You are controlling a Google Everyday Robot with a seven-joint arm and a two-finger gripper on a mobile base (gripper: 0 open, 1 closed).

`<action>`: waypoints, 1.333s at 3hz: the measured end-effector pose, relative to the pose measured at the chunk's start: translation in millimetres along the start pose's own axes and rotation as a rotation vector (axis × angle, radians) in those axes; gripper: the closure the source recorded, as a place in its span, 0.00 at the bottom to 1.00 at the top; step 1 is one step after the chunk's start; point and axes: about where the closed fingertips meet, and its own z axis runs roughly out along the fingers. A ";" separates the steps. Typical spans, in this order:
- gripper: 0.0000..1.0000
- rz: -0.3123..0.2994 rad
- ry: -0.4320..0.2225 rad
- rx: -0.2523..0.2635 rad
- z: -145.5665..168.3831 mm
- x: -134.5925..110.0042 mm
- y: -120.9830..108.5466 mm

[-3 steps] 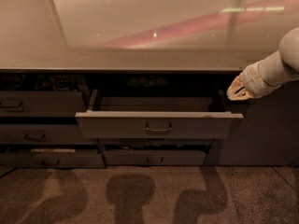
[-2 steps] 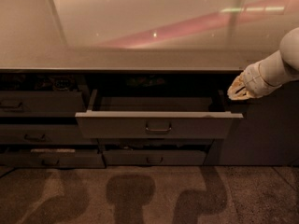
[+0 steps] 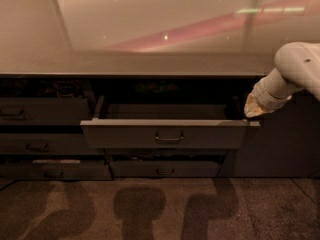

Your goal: Open top drawer

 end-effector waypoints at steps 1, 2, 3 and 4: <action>1.00 -0.008 0.007 -0.058 20.9 2.8 6.5; 1.00 -0.008 0.007 -0.059 21.2 2.7 6.6; 1.00 -0.067 0.032 -0.065 22.4 -21.1 -0.2; 1.00 -0.152 0.106 -0.085 23.4 -63.9 -15.9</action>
Offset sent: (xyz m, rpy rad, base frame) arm 0.0018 -0.0022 -0.0199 -0.0247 0.0475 0.0040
